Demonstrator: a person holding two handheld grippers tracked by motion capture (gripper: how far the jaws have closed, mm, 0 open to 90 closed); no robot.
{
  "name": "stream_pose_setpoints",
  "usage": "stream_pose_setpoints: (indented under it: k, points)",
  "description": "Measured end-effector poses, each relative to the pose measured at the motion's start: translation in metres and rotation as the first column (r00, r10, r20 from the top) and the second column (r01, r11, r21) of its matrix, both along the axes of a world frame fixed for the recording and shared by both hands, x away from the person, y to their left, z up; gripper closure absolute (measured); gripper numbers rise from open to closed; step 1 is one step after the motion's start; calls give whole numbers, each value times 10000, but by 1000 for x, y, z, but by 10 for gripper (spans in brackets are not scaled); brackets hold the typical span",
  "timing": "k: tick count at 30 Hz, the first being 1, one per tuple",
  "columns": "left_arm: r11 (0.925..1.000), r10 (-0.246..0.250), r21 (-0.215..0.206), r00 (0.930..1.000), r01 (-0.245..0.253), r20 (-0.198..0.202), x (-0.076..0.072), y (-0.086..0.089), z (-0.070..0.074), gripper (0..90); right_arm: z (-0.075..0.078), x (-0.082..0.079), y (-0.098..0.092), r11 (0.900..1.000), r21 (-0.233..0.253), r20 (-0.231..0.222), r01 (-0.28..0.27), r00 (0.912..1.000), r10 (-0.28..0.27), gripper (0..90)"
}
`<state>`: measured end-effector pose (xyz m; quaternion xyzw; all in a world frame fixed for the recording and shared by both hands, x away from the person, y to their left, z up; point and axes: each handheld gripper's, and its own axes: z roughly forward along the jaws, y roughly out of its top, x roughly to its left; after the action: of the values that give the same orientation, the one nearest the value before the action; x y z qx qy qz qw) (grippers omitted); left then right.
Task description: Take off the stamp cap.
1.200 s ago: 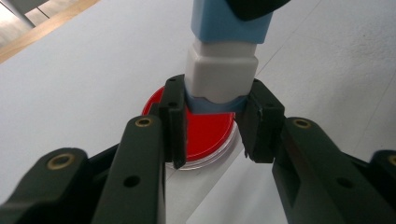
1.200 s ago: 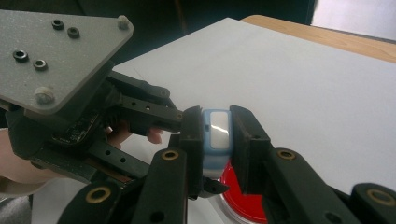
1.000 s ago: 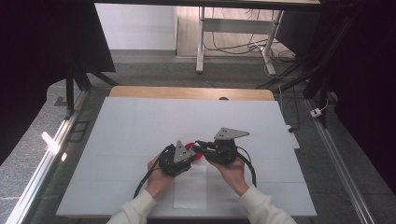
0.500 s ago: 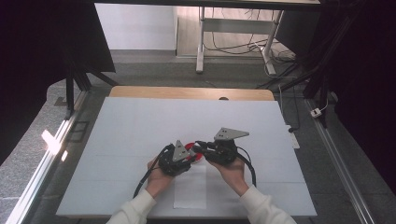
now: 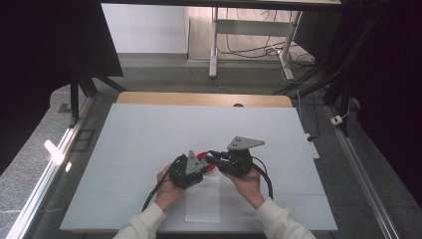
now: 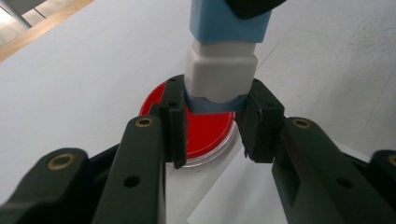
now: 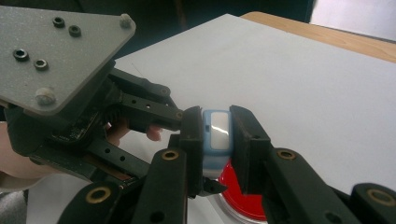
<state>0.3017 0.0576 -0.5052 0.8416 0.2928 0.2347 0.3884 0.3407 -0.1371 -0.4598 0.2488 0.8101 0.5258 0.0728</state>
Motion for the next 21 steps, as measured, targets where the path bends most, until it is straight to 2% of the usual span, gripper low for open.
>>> stream_pose_setpoints:
  k: [4,10,12,13,15,18,21]
  points:
    - [10000,17,-81,10000,-16,46,0,1,0,648,0,0,-1,10000,71,-8,33,10000,-33,752]
    - [9987,-60,-501,9996,47,-260,2,3,-1,648,-1,0,-1,9998,170,-56,119,9999,-118,752]
    - [9968,-2,-800,9988,-37,-496,4,5,-2,648,-1,-1,-1,9998,166,-52,143,9999,-142,752]
    - [9968,2,-804,9988,-42,-490,4,5,-2,648,-1,-1,-1,9998,165,-25,148,9999,-148,752]
    - [9992,88,-386,9995,-100,-318,2,3,-2,649,0,-1,-1,9998,158,1,123,9999,-123,753]
    - [9996,179,-188,9985,-189,-523,5,6,-8,651,6,-1,-6,9992,242,383,332,9987,-341,757]
    - [9998,137,-160,9992,-143,-370,4,6,-7,651,12,2,-14,9969,627,228,480,9985,-495,756]
